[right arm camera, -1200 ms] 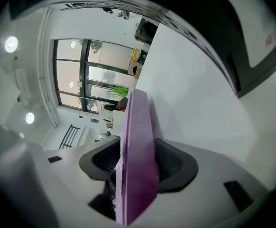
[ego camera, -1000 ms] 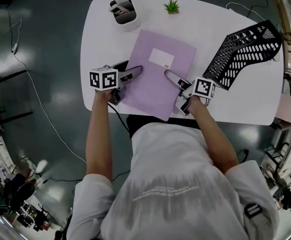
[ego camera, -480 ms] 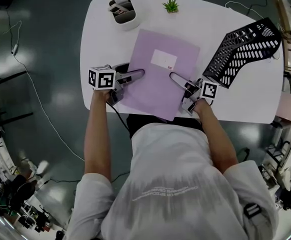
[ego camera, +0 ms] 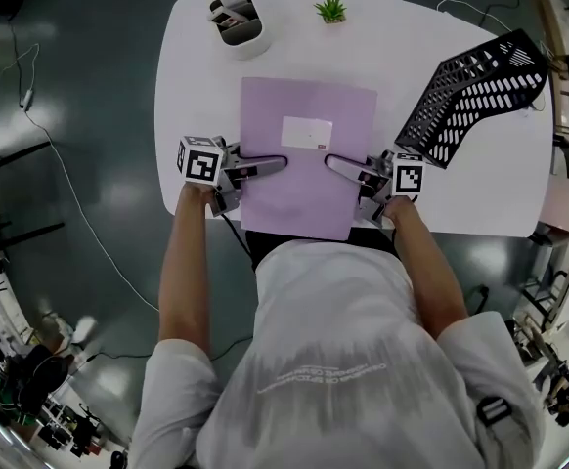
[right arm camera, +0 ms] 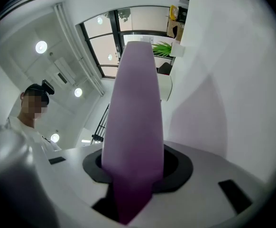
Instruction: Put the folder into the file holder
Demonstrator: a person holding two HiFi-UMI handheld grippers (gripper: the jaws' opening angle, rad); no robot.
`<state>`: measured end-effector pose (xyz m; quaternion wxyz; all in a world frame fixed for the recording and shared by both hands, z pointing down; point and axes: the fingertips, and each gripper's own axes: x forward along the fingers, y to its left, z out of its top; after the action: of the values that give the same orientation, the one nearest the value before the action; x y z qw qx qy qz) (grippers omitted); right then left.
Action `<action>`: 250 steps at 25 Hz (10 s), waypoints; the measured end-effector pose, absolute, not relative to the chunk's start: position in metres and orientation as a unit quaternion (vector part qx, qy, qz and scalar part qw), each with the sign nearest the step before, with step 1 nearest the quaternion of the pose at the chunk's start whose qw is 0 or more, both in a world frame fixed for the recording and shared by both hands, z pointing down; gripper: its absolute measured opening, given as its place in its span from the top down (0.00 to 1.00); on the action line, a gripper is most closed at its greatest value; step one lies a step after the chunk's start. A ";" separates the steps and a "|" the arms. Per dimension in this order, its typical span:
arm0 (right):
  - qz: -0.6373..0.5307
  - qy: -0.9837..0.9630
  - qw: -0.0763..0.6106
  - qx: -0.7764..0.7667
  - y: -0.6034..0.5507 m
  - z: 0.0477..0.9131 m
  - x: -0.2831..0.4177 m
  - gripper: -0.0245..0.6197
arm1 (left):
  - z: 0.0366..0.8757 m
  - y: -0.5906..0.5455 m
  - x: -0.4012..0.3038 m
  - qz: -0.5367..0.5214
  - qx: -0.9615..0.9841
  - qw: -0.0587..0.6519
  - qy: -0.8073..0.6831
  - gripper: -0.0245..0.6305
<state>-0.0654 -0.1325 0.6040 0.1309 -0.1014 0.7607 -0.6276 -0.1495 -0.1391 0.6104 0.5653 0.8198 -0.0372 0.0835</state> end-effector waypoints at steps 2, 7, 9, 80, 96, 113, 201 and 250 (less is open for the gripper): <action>-0.624 0.766 0.124 -0.093 -0.130 0.599 -0.065 0.68 | 0.606 -0.134 -0.149 0.071 0.822 0.565 -0.034 0.55; -0.623 0.770 0.106 -0.092 -0.132 0.592 -0.073 0.67 | 0.601 -0.132 -0.156 0.055 0.824 0.563 -0.045 0.56; -0.626 0.767 0.096 -0.099 -0.134 0.593 -0.079 0.65 | 0.599 -0.133 -0.162 0.052 0.817 0.573 -0.051 0.57; -0.041 0.822 -0.067 -0.564 -0.082 0.311 0.128 0.92 | 0.294 -0.087 -0.173 0.003 0.858 0.024 -0.514 0.70; -0.062 0.853 -0.071 -0.513 -0.129 0.336 0.288 0.92 | 0.278 -0.116 0.010 -0.009 0.840 -0.002 -0.543 0.71; -0.090 0.891 -0.094 -0.436 -0.155 0.381 0.339 0.92 | 0.303 -0.141 0.116 -0.005 0.834 -0.019 -0.552 0.70; -0.205 0.866 -0.132 -0.436 -0.184 0.474 0.375 0.92 | 0.505 -0.202 0.168 0.119 0.835 0.112 -0.525 0.60; 0.001 0.878 -0.084 -0.472 -0.177 0.281 0.238 0.92 | 0.272 -0.148 -0.013 0.050 0.852 -0.043 -0.519 0.94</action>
<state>0.2383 -0.1766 0.2813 -0.0837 -0.4719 0.8777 0.0006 -0.0127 -0.1479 0.2719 -0.0426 0.8523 -0.5189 0.0496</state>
